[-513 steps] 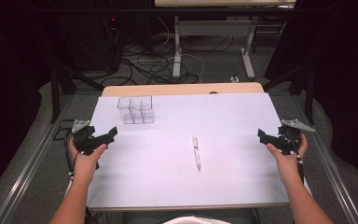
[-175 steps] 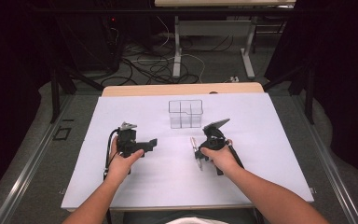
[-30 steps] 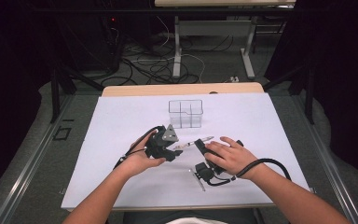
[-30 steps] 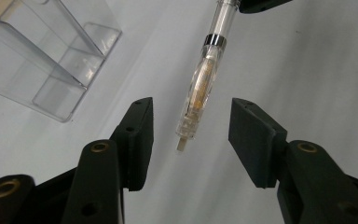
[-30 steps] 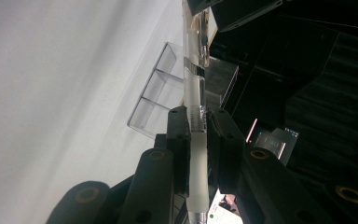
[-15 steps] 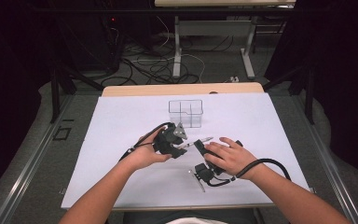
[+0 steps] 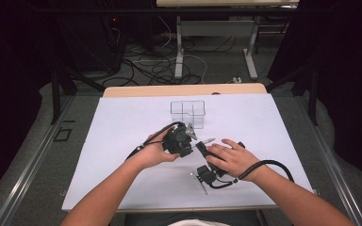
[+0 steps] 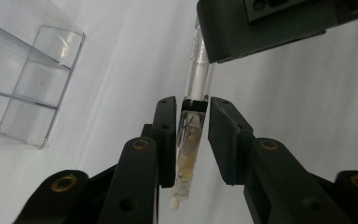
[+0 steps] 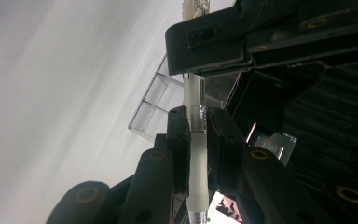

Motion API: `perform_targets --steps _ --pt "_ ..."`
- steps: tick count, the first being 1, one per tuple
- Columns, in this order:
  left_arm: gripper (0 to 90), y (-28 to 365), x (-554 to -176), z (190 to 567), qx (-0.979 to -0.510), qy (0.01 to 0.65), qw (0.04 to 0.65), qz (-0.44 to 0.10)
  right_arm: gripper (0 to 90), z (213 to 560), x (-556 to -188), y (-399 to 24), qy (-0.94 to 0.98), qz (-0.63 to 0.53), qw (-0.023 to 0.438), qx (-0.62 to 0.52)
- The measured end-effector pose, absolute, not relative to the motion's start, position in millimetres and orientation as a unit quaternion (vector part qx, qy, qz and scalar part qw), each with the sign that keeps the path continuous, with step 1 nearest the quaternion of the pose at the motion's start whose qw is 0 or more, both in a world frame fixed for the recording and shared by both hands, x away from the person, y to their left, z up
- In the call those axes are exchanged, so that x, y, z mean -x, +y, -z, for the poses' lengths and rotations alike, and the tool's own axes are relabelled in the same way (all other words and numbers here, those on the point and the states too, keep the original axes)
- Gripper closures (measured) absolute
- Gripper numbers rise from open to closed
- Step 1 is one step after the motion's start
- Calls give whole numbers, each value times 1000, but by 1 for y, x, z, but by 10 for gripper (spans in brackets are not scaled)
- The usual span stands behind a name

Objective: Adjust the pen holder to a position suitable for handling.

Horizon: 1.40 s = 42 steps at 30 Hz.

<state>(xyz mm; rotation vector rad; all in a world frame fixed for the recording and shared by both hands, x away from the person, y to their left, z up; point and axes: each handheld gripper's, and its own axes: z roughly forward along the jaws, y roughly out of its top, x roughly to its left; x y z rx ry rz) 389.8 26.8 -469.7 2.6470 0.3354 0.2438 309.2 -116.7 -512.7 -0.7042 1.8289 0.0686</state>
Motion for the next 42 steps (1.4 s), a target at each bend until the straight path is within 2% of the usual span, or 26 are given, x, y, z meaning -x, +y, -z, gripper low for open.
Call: perform_targets --steps 7,16,28,33,42 --pt "784 24 -390 469 -964 121 222 -81 792 513 -310 -117 776 -28 553 301" --pt "791 25 -392 466 -964 122 223 -74 784 510 -311 -117 774 -27 555 303" --pt "791 34 -404 462 -955 152 242 -75 596 503 -317 -121 774 -50 573 264" --pt "790 40 -412 459 -945 175 266 -78 514 497 -321 -121 794 -90 556 230" --pt "790 55 -425 450 -918 205 328 -88 493 498 -326 -136 817 -145 539 142"
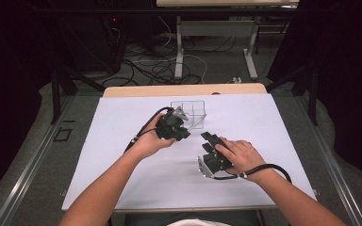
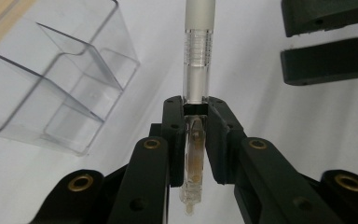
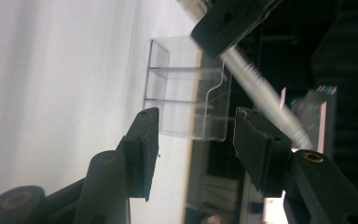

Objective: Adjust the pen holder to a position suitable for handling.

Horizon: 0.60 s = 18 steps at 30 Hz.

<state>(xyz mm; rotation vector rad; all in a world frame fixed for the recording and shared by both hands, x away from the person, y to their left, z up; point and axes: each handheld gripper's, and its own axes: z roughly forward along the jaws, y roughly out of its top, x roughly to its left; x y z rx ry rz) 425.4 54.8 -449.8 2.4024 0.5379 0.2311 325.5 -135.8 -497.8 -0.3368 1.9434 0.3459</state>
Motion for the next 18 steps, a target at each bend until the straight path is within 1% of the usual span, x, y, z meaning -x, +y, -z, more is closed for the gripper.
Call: perform_targets --steps 3,5,7,9,11,15,17,18 --pt "790 60 -430 447 -906 219 351 -91 444 498 -324 -140 819 -159 539 118" --pt "790 63 -433 444 -897 233 364 -88 385 498 -325 -142 823 -163 534 102" --pt "790 64 -435 443 -882 250 388 -95 365 498 -325 -143 828 -167 528 81" --pt "791 67 -438 440 -876 257 398 -94 340 497 -327 -145 834 -179 518 62" --pt "791 69 -441 438 -865 263 415 -105 313 496 -329 -146 836 -190 512 42" --pt "791 73 -447 433 -845 282 440 -116 241 493 -335 -152 849 -213 483 -24" --pt "790 76 -451 430 -833 288 457 -121 192 493 -336 -156 852 -242 454 -98" --pt "791 77 -453 429 -828 293 462 -121 173 489 -340 -160 854 -239 452 -100"
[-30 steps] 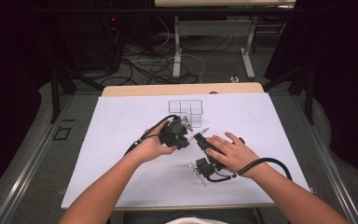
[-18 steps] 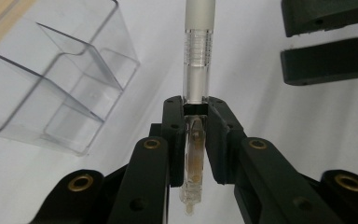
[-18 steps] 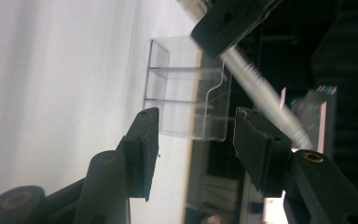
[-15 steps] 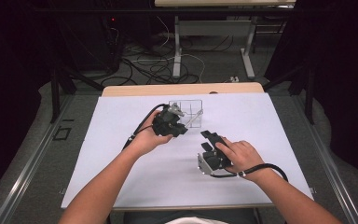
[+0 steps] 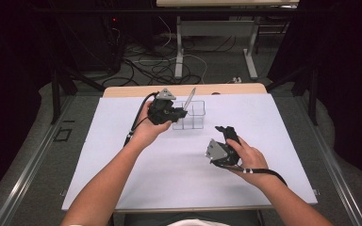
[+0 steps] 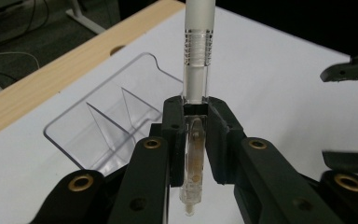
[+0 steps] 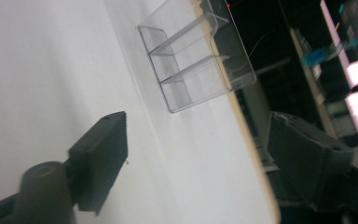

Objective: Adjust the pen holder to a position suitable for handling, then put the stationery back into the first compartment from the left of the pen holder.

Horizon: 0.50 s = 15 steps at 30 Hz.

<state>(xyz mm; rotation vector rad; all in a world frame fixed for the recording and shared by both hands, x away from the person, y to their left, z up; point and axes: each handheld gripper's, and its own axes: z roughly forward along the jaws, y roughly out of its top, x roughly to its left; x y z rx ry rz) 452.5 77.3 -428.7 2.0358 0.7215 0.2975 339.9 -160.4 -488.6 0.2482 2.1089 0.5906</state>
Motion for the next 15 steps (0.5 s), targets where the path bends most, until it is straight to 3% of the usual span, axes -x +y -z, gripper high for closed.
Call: perform_targets --steps 5,9,15 --pt "791 83 -460 425 -800 317 491 -133 131 485 -350 -180 837 -325 384 -213" --pt "790 85 -464 425 -780 335 510 -137 9 484 -358 -195 817 -378 327 -287" --pt "790 85 -468 427 -764 354 518 -149 0 486 -365 -214 788 -420 268 -361"
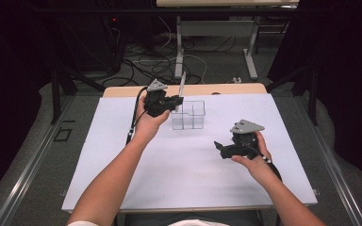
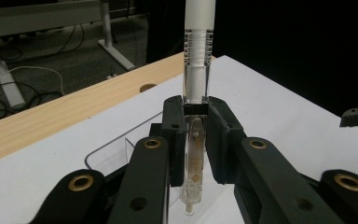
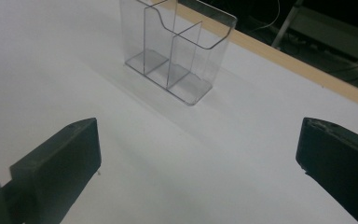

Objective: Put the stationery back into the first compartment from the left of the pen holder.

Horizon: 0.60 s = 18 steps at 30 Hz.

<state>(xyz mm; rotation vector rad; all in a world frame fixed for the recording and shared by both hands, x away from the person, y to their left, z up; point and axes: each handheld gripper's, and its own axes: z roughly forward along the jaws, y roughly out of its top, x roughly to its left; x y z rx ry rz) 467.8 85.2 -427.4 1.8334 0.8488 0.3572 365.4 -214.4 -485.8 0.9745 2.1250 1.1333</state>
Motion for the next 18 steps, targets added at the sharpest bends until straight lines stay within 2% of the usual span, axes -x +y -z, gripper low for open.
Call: perform_targets --steps 9,18 --pt "790 79 -478 445 -743 382 521 -171 0 499 -374 -234 742 -440 230 -450" --pt "790 76 -489 463 -730 406 518 -184 0 503 -372 -236 739 -442 233 -453"
